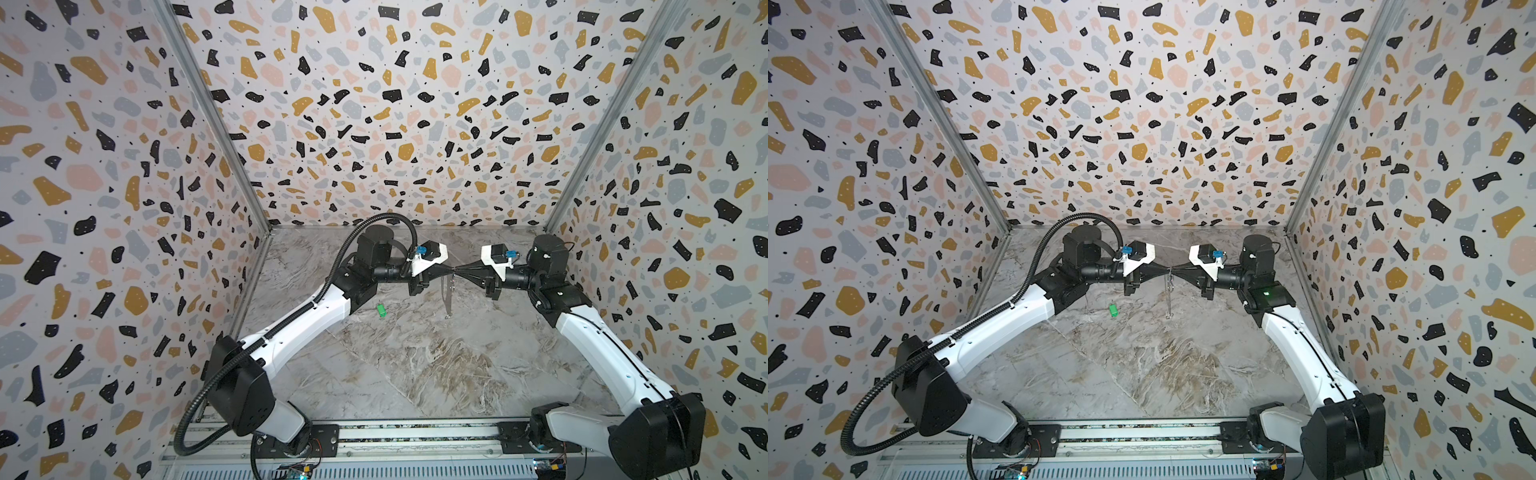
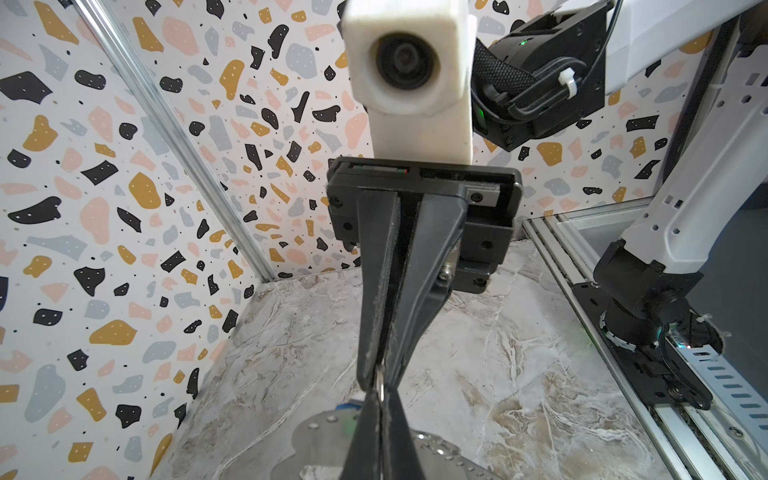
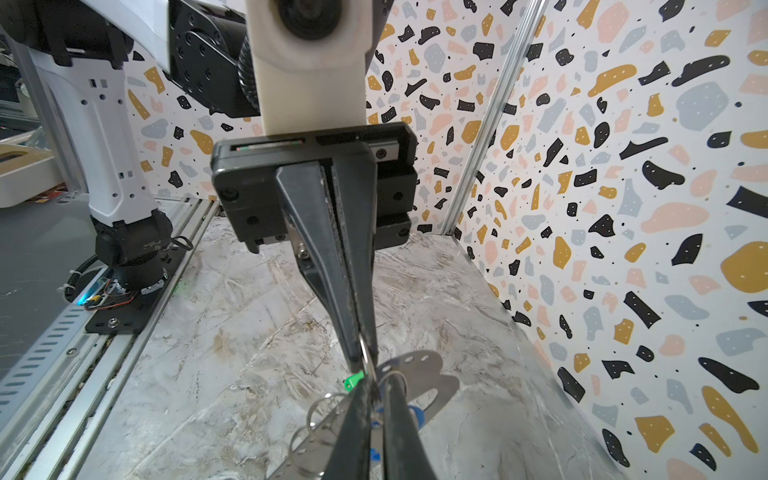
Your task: Remove the keys from the keyring
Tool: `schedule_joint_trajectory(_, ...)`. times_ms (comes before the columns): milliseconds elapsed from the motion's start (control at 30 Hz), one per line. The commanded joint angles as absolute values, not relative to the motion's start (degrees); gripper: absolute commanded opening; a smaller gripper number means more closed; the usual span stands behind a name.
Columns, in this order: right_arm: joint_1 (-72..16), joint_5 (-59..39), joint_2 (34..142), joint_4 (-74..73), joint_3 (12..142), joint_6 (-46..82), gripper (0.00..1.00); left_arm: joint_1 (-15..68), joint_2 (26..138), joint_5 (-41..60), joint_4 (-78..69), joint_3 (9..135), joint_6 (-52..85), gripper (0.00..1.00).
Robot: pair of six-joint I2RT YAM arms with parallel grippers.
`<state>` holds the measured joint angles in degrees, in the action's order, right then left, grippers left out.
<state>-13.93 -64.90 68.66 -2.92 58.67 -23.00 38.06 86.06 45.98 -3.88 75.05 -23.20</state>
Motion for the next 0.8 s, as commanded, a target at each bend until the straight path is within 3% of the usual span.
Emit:
schedule_joint_trajectory(0, -14.15, -65.8, 68.23, -2.0, 61.17, -22.92, 0.1, 38.67, 86.13, 46.76, -4.25, 77.59, -24.46, 0.0)
schedule_joint_trajectory(400, -14.08, -65.47, 68.54, 1.13, 62.51, -22.57, 0.0, 39.33, 85.79, 41.41, 1.64, 79.19, -29.53, 0.0)
schedule_joint_trajectory(433, -14.15, -64.95, 68.63, 2.26, 62.94, -22.89, 0.0, 39.42, 85.45, 39.76, 2.37, 79.44, -30.34, 0.05)
schedule_joint_trajectory(533, -14.03, -63.17, 68.88, 5.28, 63.91, -22.96, 0.0, 40.05, 84.14, 33.46, 5.29, 80.23, -33.82, 0.31)
schedule_joint_trajectory(767, -14.13, -59.25, 69.88, 11.97, 66.2, -22.35, 0.0, 45.38, 81.71, 14.32, 11.88, 82.82, -44.39, 0.34)
